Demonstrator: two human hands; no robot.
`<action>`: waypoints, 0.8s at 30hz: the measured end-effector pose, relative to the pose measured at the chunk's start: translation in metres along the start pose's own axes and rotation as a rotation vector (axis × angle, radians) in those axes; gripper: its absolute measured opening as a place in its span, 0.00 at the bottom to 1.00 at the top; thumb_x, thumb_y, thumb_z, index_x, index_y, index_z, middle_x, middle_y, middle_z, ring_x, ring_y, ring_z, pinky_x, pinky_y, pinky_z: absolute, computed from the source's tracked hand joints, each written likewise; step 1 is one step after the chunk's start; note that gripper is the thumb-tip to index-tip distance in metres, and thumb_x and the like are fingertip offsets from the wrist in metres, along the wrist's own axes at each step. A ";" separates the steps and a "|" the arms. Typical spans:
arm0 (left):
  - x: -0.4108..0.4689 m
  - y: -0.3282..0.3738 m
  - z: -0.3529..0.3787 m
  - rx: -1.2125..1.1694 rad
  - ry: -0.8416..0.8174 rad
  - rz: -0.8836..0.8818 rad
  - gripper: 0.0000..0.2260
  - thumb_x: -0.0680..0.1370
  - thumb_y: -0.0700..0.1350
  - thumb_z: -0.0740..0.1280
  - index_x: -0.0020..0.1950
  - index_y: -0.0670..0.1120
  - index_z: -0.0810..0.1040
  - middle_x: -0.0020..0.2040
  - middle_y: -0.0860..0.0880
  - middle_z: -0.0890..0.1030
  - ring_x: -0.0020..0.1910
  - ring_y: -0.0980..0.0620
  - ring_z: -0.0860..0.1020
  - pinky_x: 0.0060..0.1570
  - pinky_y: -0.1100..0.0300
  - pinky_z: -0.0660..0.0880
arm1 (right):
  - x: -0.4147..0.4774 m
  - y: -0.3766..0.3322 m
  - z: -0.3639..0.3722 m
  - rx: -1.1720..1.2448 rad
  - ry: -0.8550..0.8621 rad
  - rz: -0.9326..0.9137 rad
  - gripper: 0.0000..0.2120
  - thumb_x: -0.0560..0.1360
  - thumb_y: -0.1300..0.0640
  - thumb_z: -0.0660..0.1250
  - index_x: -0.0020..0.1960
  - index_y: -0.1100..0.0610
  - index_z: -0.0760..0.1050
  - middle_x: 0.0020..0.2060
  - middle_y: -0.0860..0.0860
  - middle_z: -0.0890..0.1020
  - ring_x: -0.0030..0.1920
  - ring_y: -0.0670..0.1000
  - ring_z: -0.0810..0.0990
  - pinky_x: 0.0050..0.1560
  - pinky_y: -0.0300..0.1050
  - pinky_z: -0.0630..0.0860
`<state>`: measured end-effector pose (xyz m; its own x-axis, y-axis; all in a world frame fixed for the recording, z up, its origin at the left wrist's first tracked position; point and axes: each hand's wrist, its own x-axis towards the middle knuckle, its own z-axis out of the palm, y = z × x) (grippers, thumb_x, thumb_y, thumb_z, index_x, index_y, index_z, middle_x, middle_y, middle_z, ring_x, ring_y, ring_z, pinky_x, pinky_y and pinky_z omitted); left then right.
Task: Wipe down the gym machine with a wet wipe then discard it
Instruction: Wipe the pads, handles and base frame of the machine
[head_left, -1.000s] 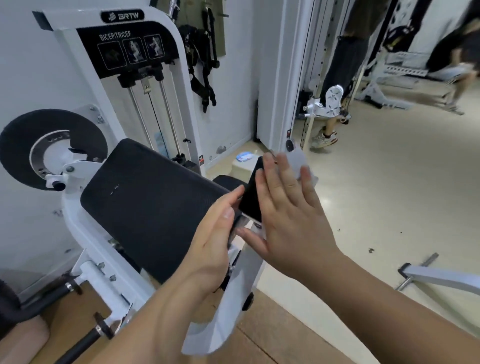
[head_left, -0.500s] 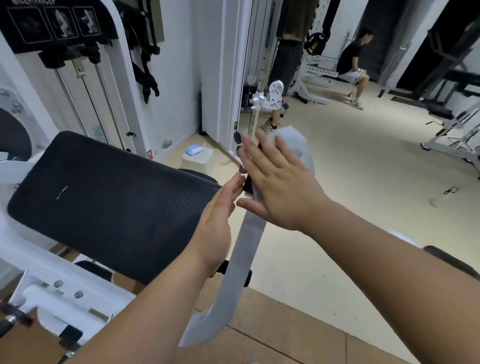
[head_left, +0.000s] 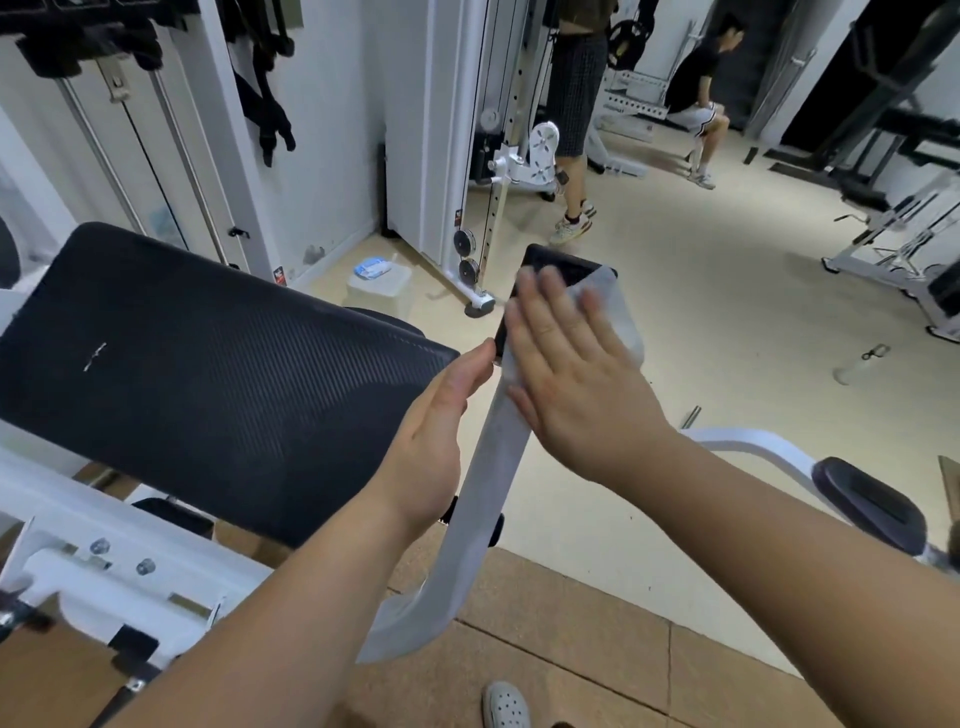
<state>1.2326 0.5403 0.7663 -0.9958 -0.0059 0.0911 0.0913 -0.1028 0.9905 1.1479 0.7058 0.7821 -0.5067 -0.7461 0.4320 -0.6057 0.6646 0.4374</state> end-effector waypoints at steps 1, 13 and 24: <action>0.000 -0.001 0.000 0.009 -0.010 0.013 0.29 0.78 0.67 0.49 0.76 0.58 0.70 0.74 0.63 0.72 0.75 0.65 0.66 0.74 0.62 0.61 | -0.003 -0.002 0.000 -0.027 -0.019 -0.063 0.32 0.86 0.46 0.55 0.81 0.66 0.55 0.81 0.64 0.53 0.82 0.64 0.49 0.81 0.63 0.48; -0.002 -0.015 -0.010 -0.070 0.022 -0.056 0.30 0.75 0.72 0.49 0.74 0.65 0.67 0.74 0.64 0.71 0.72 0.68 0.67 0.74 0.58 0.61 | 0.037 0.016 -0.018 0.036 0.010 -0.075 0.35 0.84 0.42 0.55 0.82 0.63 0.55 0.82 0.64 0.52 0.82 0.65 0.48 0.80 0.65 0.49; 0.001 -0.031 -0.016 -0.007 -0.144 -0.017 0.21 0.87 0.55 0.47 0.81 0.59 0.60 0.77 0.67 0.64 0.73 0.75 0.59 0.63 0.83 0.56 | -0.013 0.018 -0.006 -0.029 -0.037 -0.155 0.37 0.82 0.38 0.61 0.81 0.59 0.59 0.81 0.63 0.57 0.82 0.65 0.54 0.79 0.66 0.54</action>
<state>1.2285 0.5281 0.7338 -0.9864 0.1386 0.0887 0.0740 -0.1082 0.9914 1.1472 0.7277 0.7886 -0.4306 -0.8406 0.3286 -0.6605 0.5417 0.5199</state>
